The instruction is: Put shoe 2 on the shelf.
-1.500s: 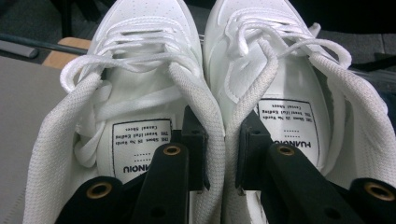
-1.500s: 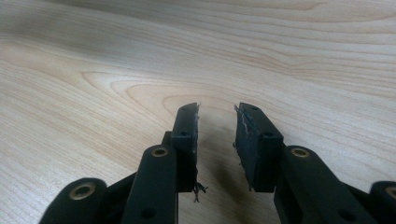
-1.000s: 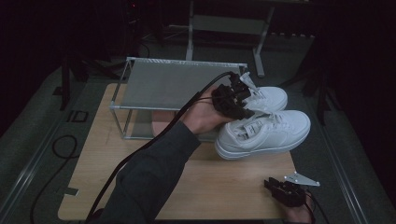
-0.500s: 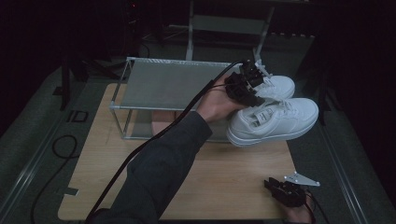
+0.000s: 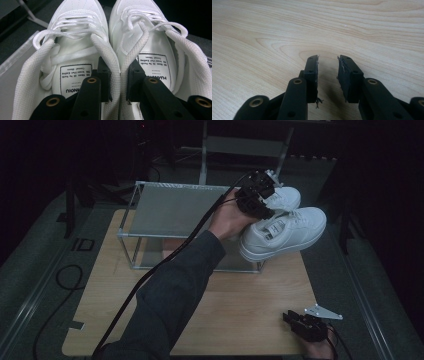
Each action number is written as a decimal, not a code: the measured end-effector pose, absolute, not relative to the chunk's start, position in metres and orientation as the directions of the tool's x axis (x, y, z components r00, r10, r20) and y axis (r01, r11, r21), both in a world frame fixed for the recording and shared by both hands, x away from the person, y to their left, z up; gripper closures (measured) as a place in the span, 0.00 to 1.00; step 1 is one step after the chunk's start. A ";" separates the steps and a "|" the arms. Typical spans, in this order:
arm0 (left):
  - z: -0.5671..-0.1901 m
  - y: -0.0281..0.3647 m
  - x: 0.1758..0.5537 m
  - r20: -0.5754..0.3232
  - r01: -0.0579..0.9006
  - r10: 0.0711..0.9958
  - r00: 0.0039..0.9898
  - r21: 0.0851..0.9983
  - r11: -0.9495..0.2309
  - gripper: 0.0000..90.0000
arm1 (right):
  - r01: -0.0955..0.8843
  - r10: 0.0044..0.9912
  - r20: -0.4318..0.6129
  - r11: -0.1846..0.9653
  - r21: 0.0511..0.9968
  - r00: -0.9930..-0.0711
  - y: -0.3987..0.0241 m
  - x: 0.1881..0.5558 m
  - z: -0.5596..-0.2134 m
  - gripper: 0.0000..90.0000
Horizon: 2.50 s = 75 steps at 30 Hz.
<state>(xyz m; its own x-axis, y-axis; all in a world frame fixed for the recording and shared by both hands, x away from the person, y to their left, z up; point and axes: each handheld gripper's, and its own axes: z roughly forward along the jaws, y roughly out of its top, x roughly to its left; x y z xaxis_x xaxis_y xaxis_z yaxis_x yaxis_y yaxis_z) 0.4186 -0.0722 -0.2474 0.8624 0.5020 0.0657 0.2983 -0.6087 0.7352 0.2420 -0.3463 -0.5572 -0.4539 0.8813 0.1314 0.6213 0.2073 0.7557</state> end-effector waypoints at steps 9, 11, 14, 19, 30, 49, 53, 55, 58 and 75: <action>-0.250 -0.070 0.433 0.045 0.359 0.571 0.820 0.736 -0.573 0.86 | 0.621 0.881 0.132 0.206 0.756 -0.453 -0.346 0.242 -0.557 0.76; -0.250 -0.069 0.436 0.033 0.387 0.594 0.804 0.730 -0.564 0.86 | 0.621 0.881 0.132 0.207 0.756 -0.454 -0.346 0.242 -0.557 0.76; -0.251 -0.068 0.441 0.036 0.405 0.619 0.785 0.726 -0.556 0.86 | 0.620 0.881 0.131 0.207 0.756 -0.455 -0.346 0.242 -0.557 0.76; -0.254 -0.067 0.448 0.033 0.438 0.667 0.745 0.729 -0.526 0.86 | 0.622 0.882 0.133 0.205 0.756 -0.453 -0.346 0.242 -0.557 0.76; -0.260 -0.066 0.461 0.021 0.496 0.735 0.678 0.725 -0.478 0.85 | 0.623 0.881 0.133 0.206 0.755 -0.453 -0.347 0.241 -0.557 0.76; -0.273 -0.063 0.477 0.002 0.576 0.836 0.548 0.724 -0.379 0.85 | 0.621 0.881 0.129 0.211 0.755 -0.456 -0.347 0.241 -0.557 0.77; -0.275 -0.060 0.478 -0.005 0.591 0.858 0.513 0.727 -0.349 0.85 | 0.621 0.880 0.130 0.211 0.755 -0.457 -0.347 0.241 -0.557 0.77; -0.275 -0.058 0.479 -0.012 0.602 0.865 0.501 0.723 -0.339 0.85 | 0.620 0.880 0.130 0.210 0.756 -0.457 -0.347 0.241 -0.557 0.76; -0.276 -0.053 0.481 -0.014 0.619 0.887 0.461 0.722 -0.311 0.85 | 0.620 0.880 0.130 0.211 0.755 -0.457 -0.347 0.241 -0.557 0.77; -0.286 -0.041 0.484 -0.009 0.660 0.957 0.291 0.725 -0.194 0.85 | 0.621 0.879 0.131 0.211 0.755 -0.458 -0.348 0.241 -0.557 0.76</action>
